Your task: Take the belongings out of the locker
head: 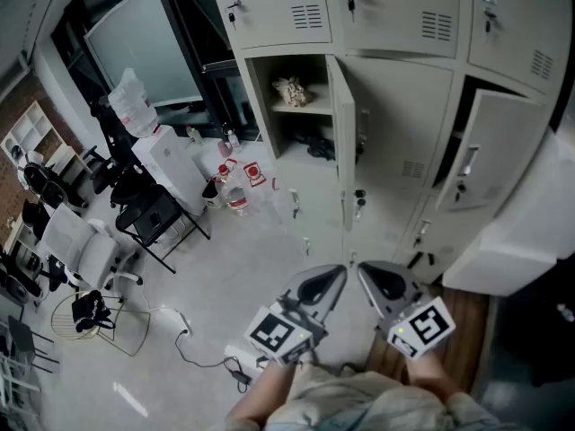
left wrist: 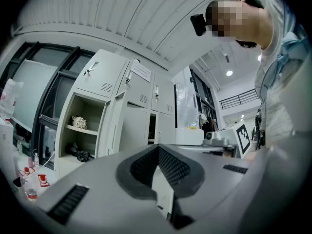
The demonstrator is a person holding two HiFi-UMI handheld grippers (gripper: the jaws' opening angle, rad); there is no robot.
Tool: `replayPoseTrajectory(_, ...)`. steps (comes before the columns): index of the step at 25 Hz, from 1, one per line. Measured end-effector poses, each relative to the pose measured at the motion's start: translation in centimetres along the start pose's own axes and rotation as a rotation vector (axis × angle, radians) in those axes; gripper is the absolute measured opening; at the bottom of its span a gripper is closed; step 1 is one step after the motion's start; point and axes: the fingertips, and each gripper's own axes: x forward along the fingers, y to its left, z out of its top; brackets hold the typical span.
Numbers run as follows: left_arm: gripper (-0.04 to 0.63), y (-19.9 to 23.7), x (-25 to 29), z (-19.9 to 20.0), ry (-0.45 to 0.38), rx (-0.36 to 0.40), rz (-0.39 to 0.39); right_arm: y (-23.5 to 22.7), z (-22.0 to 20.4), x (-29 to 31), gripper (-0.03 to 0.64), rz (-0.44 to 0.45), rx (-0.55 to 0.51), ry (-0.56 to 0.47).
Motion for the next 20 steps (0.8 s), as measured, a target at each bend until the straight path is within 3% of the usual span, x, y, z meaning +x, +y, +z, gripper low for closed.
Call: replayPoseTrajectory(20, 0.003, 0.16, 0.11, -0.16, 0.001, 0.002, 0.034, 0.16, 0.67, 0.64, 0.003, 0.054, 0.053, -0.041)
